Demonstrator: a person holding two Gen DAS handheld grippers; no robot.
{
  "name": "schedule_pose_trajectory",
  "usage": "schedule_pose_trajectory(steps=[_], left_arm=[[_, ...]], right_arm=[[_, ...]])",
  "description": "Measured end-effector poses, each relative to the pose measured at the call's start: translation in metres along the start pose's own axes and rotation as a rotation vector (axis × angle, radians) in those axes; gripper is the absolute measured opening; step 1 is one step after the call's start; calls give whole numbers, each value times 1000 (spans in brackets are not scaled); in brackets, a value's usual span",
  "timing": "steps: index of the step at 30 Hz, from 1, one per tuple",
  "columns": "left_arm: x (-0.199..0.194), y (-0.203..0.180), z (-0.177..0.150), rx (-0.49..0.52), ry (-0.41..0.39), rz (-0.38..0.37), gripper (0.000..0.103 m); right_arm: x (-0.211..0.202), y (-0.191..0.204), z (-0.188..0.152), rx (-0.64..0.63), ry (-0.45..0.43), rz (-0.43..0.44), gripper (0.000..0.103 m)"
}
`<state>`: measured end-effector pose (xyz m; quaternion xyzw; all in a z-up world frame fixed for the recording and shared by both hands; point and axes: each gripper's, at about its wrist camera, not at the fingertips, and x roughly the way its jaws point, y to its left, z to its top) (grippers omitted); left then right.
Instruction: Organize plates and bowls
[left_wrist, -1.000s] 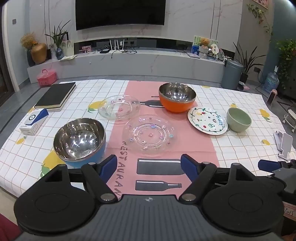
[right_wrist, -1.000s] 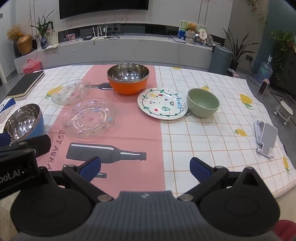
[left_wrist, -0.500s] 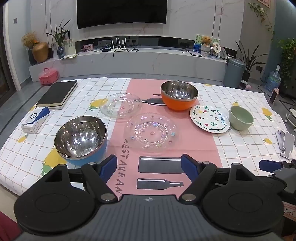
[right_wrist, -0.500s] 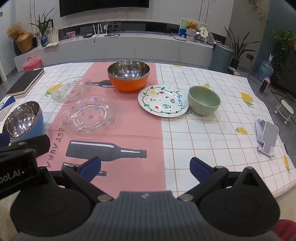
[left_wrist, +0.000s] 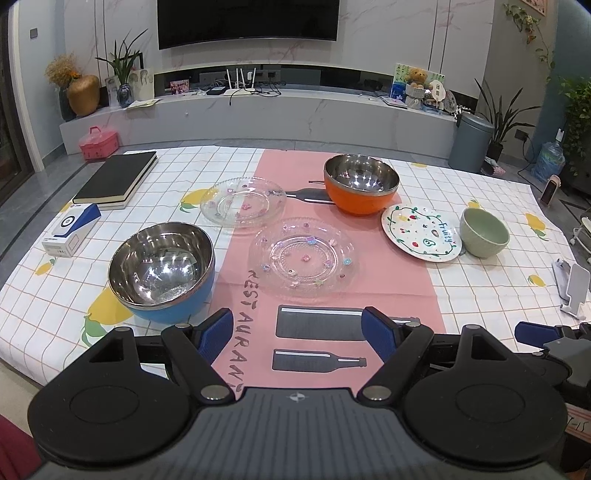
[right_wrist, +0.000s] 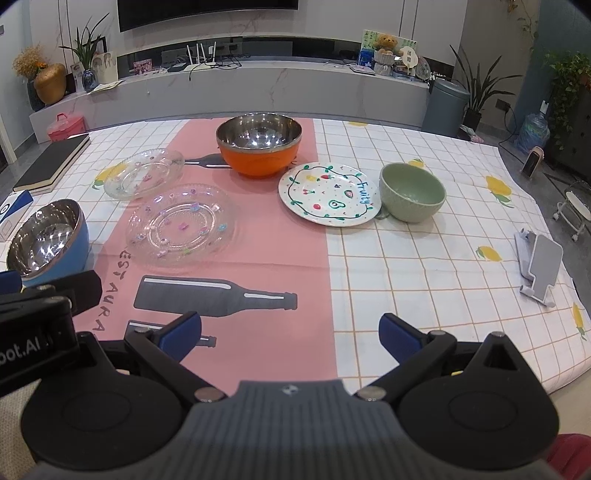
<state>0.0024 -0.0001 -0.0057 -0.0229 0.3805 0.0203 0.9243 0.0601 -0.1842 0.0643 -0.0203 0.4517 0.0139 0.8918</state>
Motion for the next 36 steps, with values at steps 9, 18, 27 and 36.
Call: schedule_pose_trajectory(steps=[9, 18, 27, 36], left_arm=[[-1, -4, 0, 13, -16, 22, 93], [-2, -6, -2, 26, -33, 48, 94], [-2, -6, -2, 20, -27, 48, 94], [0, -4, -3, 14, -16, 49, 94]], right_arm=[[1, 0, 0, 2, 0, 1, 100], [2, 1, -1, -4, 3, -6, 100], [2, 1, 0, -5, 6, -7, 100], [3, 2, -1, -13, 12, -13, 100]])
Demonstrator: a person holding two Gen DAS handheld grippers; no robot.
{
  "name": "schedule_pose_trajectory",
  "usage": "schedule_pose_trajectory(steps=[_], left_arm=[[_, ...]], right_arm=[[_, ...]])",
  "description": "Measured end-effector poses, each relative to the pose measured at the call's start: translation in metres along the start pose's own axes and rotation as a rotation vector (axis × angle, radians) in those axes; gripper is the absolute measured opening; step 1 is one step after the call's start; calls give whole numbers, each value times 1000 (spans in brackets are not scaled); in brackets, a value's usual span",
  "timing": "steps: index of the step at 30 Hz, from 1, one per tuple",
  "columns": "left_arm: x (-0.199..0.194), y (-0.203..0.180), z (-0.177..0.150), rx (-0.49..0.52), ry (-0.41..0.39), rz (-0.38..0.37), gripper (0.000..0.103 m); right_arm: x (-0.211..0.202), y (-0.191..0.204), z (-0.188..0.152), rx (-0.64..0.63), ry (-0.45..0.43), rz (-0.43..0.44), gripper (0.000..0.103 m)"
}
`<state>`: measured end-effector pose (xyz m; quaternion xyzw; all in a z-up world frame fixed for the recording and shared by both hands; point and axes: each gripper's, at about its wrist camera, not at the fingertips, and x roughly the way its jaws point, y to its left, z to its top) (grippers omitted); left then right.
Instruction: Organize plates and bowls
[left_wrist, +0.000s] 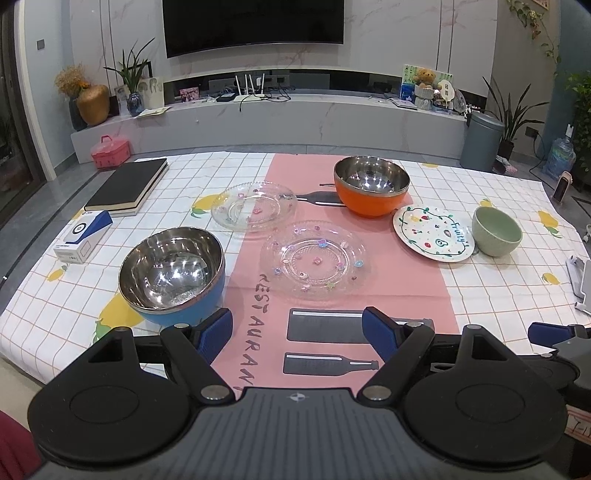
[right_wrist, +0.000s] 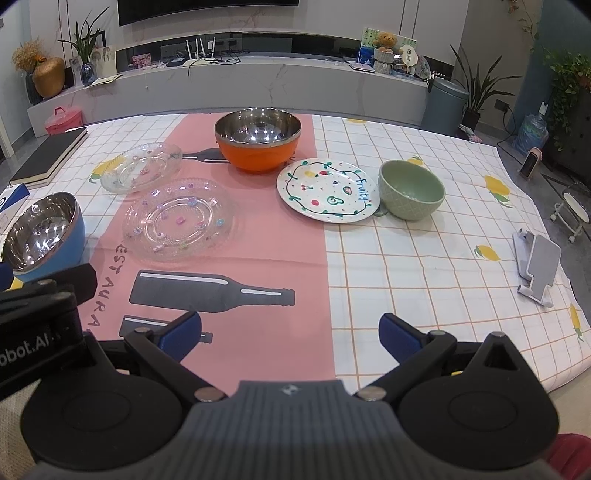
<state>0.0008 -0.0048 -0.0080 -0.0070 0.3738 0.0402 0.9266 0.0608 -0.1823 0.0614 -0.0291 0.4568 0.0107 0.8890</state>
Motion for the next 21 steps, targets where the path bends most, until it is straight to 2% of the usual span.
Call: schedule_pose_trajectory(steps=[21], left_arm=[[3, 0, 2, 0, 22, -7, 93]], right_arm=[[-2, 2, 0, -5, -8, -5, 100]])
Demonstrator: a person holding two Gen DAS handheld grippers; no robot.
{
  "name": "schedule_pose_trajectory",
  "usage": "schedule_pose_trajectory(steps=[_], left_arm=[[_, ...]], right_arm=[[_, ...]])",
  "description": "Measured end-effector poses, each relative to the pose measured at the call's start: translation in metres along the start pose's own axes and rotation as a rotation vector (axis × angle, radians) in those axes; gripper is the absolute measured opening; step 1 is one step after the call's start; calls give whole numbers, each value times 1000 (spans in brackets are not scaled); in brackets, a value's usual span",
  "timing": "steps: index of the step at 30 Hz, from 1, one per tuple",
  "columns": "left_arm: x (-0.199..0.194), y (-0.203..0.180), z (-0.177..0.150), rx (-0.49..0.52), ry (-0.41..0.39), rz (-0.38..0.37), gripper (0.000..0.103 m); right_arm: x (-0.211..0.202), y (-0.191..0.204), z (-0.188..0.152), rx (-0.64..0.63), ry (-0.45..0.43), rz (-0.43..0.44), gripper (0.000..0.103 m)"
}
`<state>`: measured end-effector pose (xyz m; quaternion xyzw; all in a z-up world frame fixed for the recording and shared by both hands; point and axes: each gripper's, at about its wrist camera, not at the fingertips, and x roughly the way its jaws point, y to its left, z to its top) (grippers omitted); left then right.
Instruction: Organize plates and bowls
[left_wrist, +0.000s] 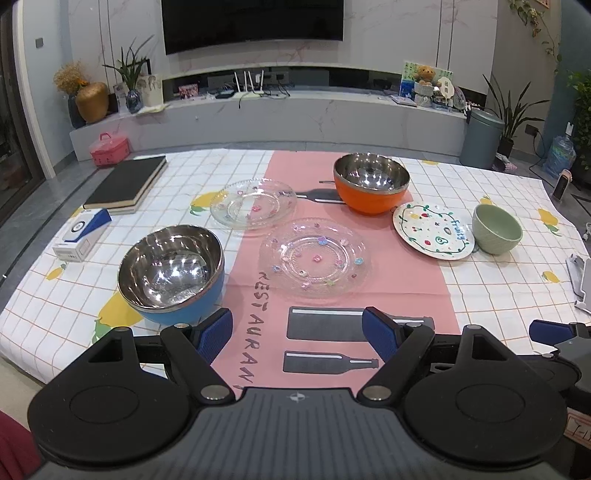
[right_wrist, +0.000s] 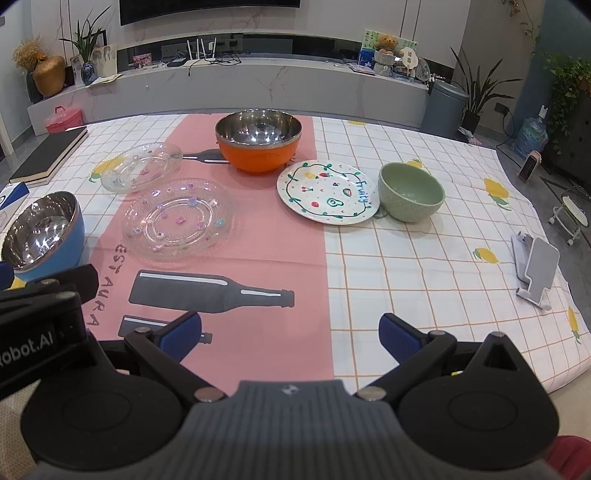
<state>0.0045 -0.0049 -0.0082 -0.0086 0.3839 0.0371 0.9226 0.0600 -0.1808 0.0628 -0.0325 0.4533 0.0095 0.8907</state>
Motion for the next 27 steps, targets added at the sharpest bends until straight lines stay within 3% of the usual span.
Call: schedule_pose_trajectory(steps=[8, 15, 22, 27], left_arm=[[-5, 0, 1, 16, -30, -11, 86], [-29, 7, 4, 12, -158, 35, 83], [-70, 46, 27, -67, -359, 54, 81], [-77, 81, 45, -125, -402, 60, 81]], right_arm=[[-6, 3, 3, -12, -30, -17, 100], [-26, 10, 11, -1, -92, -10, 100], [-54, 24, 37, 22, -127, 55, 100], [-83, 40, 68, 26, -192, 79, 100]])
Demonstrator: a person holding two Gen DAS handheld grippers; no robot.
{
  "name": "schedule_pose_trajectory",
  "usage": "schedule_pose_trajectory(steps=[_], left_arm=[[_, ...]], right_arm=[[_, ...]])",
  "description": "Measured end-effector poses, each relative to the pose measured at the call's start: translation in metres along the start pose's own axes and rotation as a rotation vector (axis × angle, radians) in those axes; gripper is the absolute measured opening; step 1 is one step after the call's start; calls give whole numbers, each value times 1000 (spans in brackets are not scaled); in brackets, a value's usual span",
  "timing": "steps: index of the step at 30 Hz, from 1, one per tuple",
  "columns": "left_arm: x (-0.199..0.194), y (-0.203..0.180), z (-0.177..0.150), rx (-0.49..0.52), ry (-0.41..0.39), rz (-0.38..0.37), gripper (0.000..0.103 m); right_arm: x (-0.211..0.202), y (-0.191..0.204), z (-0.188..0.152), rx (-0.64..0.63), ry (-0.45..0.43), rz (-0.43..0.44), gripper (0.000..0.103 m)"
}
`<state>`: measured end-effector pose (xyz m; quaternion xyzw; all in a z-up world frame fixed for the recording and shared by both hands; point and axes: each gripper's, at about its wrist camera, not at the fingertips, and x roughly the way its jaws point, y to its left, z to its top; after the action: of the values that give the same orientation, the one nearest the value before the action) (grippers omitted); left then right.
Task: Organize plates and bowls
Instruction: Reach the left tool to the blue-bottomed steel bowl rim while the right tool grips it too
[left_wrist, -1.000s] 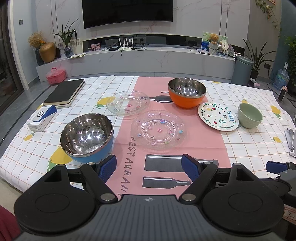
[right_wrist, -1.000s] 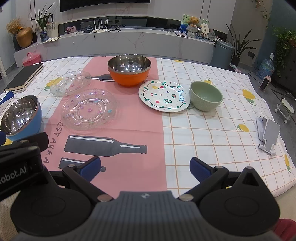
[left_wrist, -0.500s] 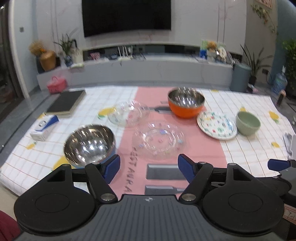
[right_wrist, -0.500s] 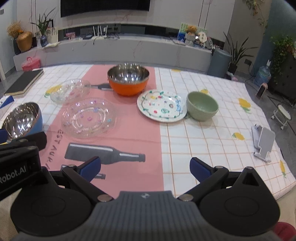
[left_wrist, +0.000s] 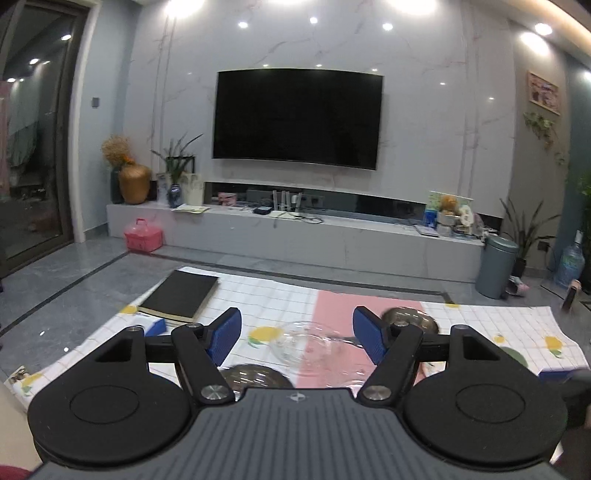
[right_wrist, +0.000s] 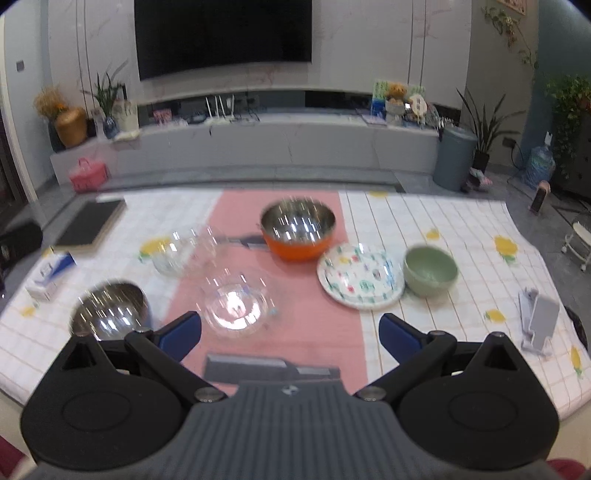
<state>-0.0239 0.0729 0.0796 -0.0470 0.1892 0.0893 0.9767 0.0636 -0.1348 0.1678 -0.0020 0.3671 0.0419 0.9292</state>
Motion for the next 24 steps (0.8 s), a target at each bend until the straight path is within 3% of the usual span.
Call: schedule_pose_trajectory(steps=[2, 3, 5, 9, 11, 13, 17, 19, 22, 24], left_arm=[[8, 8, 3, 10, 33, 44, 83], [14, 11, 6, 30, 77, 61, 89], [26, 19, 7, 57, 145, 75, 89], [40, 29, 3, 135, 107, 233, 98], [50, 36, 1, 136, 134, 265, 99], [63, 47, -2, 125, 169, 252, 99], [78, 60, -5, 107, 150, 217, 98], [82, 69, -4, 33, 162, 184, 97], [84, 87, -6, -100, 106, 149, 95], [84, 94, -10, -135, 76, 148, 95]], right_arm=[[-6, 12, 16, -9, -28, -8, 100], [-8, 18, 23, -9, -44, -19, 100], [-10, 31, 39, -17, -81, -38, 100], [-4, 56, 66, -7, -123, -36, 100], [7, 67, 76, 15, -107, -10, 100], [22, 75, 84, 41, -87, 13, 100], [56, 93, 84, 57, -52, 34, 100], [76, 100, 75, 49, -25, 47, 100], [104, 108, 55, 17, 14, 88, 100], [121, 111, 39, -9, 42, 120, 100]])
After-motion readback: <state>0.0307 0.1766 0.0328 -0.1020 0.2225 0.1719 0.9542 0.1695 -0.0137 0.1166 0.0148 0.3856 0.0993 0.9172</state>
